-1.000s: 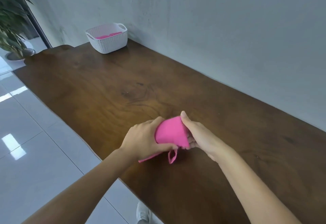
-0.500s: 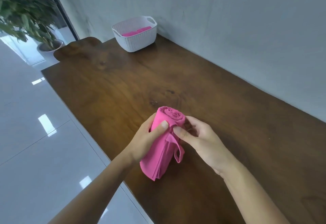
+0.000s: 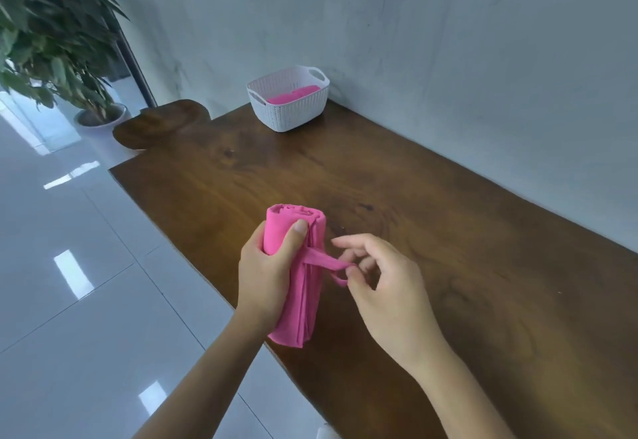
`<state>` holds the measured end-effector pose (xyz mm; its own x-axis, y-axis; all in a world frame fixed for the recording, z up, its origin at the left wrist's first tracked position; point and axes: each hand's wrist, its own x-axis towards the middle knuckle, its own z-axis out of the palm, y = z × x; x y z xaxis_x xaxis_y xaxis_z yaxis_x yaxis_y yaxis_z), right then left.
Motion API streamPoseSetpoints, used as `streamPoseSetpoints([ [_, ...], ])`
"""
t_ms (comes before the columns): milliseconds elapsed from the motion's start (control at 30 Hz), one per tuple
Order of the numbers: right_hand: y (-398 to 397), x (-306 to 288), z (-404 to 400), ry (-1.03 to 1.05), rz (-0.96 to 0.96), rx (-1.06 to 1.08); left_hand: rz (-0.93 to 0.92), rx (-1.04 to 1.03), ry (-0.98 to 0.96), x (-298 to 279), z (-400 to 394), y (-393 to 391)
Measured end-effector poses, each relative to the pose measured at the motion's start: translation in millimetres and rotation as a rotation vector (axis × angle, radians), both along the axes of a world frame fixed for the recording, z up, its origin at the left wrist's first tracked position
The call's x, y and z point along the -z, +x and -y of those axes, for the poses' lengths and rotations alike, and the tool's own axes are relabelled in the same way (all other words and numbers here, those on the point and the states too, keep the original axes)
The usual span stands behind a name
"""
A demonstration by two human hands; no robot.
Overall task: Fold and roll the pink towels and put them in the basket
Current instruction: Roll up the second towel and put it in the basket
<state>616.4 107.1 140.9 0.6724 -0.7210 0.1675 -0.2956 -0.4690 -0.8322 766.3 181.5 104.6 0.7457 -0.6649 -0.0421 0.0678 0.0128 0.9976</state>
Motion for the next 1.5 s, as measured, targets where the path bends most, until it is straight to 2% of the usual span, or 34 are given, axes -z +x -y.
streamPoseSetpoints([
  [67, 14, 0, -17, -0.12, -0.043, 0.033, 0.057, -0.023, 0.02, -4, -12, 14],
  [200, 53, -1, -54, -0.21, -0.105, 0.107, 0.184, -0.031, 0.041, -12, -41, 47],
  [300, 83, 1, -74, -0.198, -0.08, 0.177, 0.266, -0.025, 0.052, -18, -63, 74],
  [467, 119, 1, -107, -0.278, 0.013, 0.417, 0.325, -0.039, 0.086, -23, -98, 120],
  [533, 130, 2, -117, -0.142, 0.114, 0.508, 0.344, -0.046, 0.102, -24, -113, 136],
  [667, 148, -1, -136, 0.495, 0.303, 0.622, 0.367, -0.031, 0.14, -24, -136, 159],
  [800, 172, -6, -156, 1.059, 0.643, 0.561, 0.341, -0.018, 0.145, -22, -151, 178],
  [900, 188, -10, -161, 1.221, 0.896, 0.51, 0.335, -0.002, 0.15, -20, -157, 190],
  [967, 197, -11, -163, 1.218, 1.024, 0.5, 0.348, 0.019, 0.167, -17, -159, 195],
  [1033, 207, -10, -166, 1.169, 1.072, 0.494, 0.36, 0.038, 0.18, -14, -160, 199],
  [1133, 217, -3, -172, 1.038, 0.973, 0.393, 0.388, 0.064, 0.194, -9, -158, 209],
  [1300, 218, 2, -163, 0.827, 0.646, 0.095, 0.481, 0.183, 0.233, -3, -145, 220],
  [1400, 221, -5, -147, 0.655, 0.436, 0.106, 0.588, 0.276, 0.227, 0, -132, 228],
  [1500, 227, -8, -128, 0.57, 0.287, 0.113, 0.702, 0.325, 0.113, -6, -116, 234],
])
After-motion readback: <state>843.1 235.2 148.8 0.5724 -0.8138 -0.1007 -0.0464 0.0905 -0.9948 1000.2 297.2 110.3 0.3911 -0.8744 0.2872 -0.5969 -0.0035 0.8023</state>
